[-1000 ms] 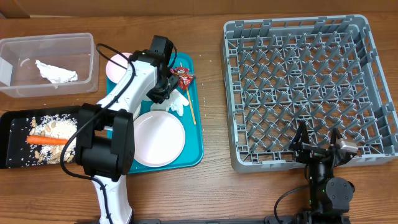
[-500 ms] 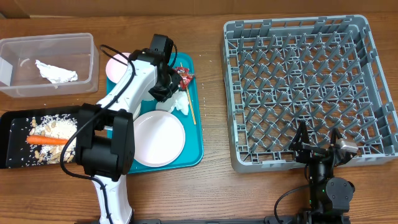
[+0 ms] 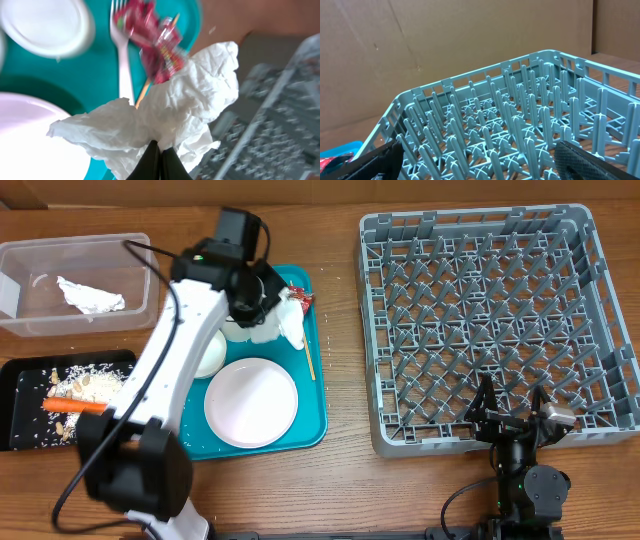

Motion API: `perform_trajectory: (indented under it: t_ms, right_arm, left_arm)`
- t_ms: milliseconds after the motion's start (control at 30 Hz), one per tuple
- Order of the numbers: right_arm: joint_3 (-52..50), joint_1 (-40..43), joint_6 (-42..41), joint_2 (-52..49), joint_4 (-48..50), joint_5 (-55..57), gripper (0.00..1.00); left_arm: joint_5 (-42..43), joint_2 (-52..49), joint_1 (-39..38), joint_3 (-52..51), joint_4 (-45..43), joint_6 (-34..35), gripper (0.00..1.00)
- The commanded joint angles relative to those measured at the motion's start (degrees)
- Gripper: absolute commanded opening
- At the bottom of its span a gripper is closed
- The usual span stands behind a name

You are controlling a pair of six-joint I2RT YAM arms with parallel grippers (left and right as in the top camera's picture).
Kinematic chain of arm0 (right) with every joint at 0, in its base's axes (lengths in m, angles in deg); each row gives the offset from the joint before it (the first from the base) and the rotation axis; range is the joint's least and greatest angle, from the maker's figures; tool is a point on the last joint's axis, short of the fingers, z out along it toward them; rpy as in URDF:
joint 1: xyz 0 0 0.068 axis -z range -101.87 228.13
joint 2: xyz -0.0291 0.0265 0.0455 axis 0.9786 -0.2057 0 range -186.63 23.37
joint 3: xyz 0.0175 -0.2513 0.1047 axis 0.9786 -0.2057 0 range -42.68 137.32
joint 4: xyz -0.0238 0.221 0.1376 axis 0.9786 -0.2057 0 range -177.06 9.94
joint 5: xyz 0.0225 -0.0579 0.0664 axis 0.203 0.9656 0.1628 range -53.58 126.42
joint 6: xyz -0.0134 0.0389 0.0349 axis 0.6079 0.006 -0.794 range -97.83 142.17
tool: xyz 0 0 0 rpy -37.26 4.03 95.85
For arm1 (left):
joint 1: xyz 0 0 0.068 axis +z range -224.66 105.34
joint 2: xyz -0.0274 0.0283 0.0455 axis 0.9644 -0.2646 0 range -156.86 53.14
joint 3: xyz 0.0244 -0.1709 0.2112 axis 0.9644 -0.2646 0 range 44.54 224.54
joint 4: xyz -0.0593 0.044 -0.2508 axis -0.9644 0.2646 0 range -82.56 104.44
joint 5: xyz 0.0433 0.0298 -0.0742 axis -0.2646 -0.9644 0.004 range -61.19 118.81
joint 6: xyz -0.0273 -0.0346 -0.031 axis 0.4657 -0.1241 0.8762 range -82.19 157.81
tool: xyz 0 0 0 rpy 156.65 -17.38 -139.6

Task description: Sort waste into correct bins and load items into the dishwasher rack

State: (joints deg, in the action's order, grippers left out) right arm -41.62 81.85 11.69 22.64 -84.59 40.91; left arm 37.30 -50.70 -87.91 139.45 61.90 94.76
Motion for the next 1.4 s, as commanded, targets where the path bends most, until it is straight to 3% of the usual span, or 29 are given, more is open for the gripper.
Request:
perform_trajectory:
  t_ms: [0, 133, 367, 500, 567, 600, 633, 667, 833, 1033, 1267, 1367]
  right_arm:
    - [-0.59, 0.26, 0.46, 0.57, 0.26, 0.39, 1.0]
    - [-0.59, 0.26, 0.46, 0.57, 0.26, 0.39, 1.0]
    - [-0.59, 0.26, 0.46, 0.57, 0.26, 0.39, 1.0]
    - [-0.59, 0.26, 0.46, 0.57, 0.26, 0.39, 1.0]
    - [-0.59, 0.26, 0.48, 0.57, 0.26, 0.39, 1.0]
    - [-0.59, 0.26, 0.46, 0.57, 0.26, 0.39, 1.0]
    - [-0.59, 0.26, 0.46, 0.57, 0.26, 0.39, 1.0]
    - [-0.59, 0.26, 0.48, 0.57, 0.26, 0.39, 1.0]
    - [-0.59, 0.26, 0.48, 0.57, 0.26, 0.37, 1.0]
    - [-0.59, 0.26, 0.46, 0.57, 0.26, 0.39, 1.0]
    - [-0.59, 0.26, 0.46, 0.57, 0.26, 0.39, 1.0]
    - [-0.59, 0.26, 0.46, 0.57, 0.26, 0.39, 1.0]
  left_arm:
    - [-7.74, 4.59, 3.5, 1.92, -1.07, -1.31, 0.04]
    - [-12.15, 7.15, 10.62, 2.91, -4.85, -2.14, 0.04]
    - [-11.91, 4.52, 25.27, 2.86, -13.62, -2.16, 0.04]
    - [-11.72, 0.09, 31.21, 2.86, -18.38, -2.8, 0.14]
    - [-10.19, -2.16, 33.42, 2.86, -20.57, -5.88, 0.32]
    - [-8.48, -3.21, 34.49, 2.86, -21.62, -8.52, 0.57]
    - [-6.54, -3.85, 35.28, 2.86, -22.25, -11.02, 0.96]
    - [-4.59, -4.33, 36.04, 2.86, -22.67, -13.18, 1.0]
    - [2.29, -3.21, 37.92, 3.37, -22.91, -19.58, 1.0]
    - [10.03, 2.34, 36.06, 3.61, -23.02, -21.38, 1.0]
    - [34.47, 6.25, 26.25, 3.61, -21.88, -22.25, 1.0]
    - [33.33, 5.05, 19.61, 3.61, -19.85, -21.94, 1.0]
